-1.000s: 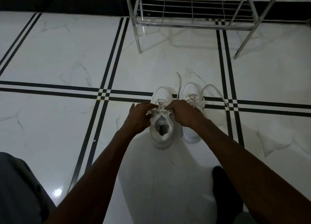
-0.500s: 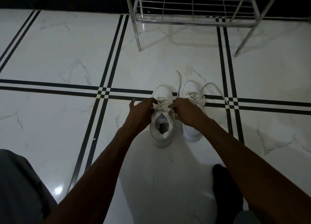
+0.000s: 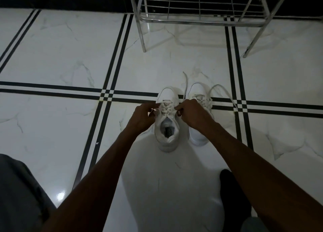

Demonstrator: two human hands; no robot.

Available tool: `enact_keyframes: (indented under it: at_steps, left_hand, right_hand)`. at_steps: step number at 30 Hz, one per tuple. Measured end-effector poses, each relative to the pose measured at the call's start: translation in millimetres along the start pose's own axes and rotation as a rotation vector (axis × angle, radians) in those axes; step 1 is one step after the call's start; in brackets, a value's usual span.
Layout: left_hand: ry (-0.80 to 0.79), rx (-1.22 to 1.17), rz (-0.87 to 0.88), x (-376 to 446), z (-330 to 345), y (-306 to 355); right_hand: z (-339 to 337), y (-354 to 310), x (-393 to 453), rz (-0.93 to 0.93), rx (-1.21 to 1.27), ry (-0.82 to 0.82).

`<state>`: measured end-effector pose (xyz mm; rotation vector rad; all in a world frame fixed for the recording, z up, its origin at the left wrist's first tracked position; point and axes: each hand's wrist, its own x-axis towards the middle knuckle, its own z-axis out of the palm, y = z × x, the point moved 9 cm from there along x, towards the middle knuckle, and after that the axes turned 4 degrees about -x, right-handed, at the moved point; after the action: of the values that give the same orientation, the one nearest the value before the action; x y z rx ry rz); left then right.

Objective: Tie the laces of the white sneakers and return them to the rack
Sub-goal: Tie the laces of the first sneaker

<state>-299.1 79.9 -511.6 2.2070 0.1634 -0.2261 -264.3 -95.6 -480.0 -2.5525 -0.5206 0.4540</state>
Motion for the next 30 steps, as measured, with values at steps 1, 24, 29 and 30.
enact_keyframes:
  at_steps: [1, 24, 29, 30]
  left_hand:
    - [-0.029, -0.019, 0.014, -2, 3, 1]
    - [0.042, 0.745, 0.244, -15, 21, 17]
    - [0.110, 0.833, 0.291, -17, 23, 21]
    - [0.127, 0.845, 0.294, -17, 21, 21]
  right_hand:
    - [-1, -2, -1, -0.012, 0.004, 0.020]
    - [14, 3, -5, 0.025, -0.173, 0.033]
    - [17, 1, -4, 0.029, -0.193, 0.005]
    - [17, 2, -4, 0.028, -0.191, 0.010]
